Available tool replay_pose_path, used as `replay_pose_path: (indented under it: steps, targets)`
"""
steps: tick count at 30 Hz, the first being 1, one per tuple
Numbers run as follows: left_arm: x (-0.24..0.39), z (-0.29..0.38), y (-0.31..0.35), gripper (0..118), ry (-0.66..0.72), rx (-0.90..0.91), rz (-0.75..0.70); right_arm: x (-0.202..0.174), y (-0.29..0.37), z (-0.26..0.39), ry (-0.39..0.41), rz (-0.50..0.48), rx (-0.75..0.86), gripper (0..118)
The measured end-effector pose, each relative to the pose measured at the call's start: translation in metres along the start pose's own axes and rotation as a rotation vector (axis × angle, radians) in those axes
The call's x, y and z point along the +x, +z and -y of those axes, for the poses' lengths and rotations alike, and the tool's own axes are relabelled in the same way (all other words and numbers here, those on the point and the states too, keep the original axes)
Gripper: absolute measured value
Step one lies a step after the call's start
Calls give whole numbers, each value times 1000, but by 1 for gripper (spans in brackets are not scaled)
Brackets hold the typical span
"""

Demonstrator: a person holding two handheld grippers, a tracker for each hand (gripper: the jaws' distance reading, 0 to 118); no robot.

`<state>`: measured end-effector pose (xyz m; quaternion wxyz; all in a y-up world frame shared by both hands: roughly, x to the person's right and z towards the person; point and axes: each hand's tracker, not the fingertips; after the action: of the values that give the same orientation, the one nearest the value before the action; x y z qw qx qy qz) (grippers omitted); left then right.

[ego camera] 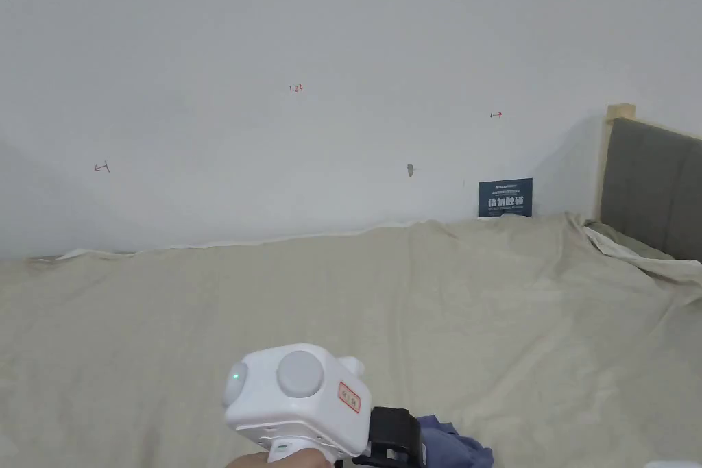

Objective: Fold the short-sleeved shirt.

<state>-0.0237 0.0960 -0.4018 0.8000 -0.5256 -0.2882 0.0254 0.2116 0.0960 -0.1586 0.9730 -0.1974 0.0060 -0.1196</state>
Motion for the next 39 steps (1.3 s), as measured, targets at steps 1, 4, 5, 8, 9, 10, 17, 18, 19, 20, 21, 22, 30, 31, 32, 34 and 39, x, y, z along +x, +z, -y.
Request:
replay_pose_path:
  steps: [1,4,5,8,9,10,17,18,19,20,21,22,30,31,32,34,39]
  targets:
    - [-2,6,17,91,-24,48,-20,-2,0,-2,6,1,3,0]
    - [-13,32,72,44,-12,221,-45,-5,-2,-4,10,-1,4,0]
    - [-19,44,89,30,-5,275,-63,-7,-2,-5,10,-3,4,0]
    - [-41,83,135,0,12,411,-82,-13,4,-8,35,-5,29,0]
    - [-48,100,151,0,11,483,-76,-15,7,-8,51,-3,53,0]
    - [-54,117,166,0,27,571,-115,-16,10,-7,65,0,78,0]
    - [-96,227,227,0,187,947,-431,-25,22,-4,93,13,202,0]
    - [-100,236,233,0,209,956,-453,-26,20,-5,96,13,205,0]
    - [-107,244,233,0,237,964,-460,-28,18,-7,100,12,206,0]
    - [-113,248,237,0,248,953,-474,-31,15,-9,106,11,201,0]
    - [-120,248,242,0,246,947,-477,-33,12,-10,111,10,197,0]
    - [-126,245,246,0,240,904,-525,-34,9,-10,112,6,196,0]
    - [-244,187,171,0,408,262,-372,-52,-10,-2,96,-45,106,0]
    - [-248,193,158,0,448,231,-383,-53,-12,1,102,-50,92,0]
    - [-260,194,147,13,470,224,-407,-55,-14,3,113,-52,73,0]
    - [-277,197,131,34,493,207,-415,-56,-17,8,131,-55,46,0]
    - [-292,214,103,118,498,179,-425,-62,-24,13,153,-70,-8,0]
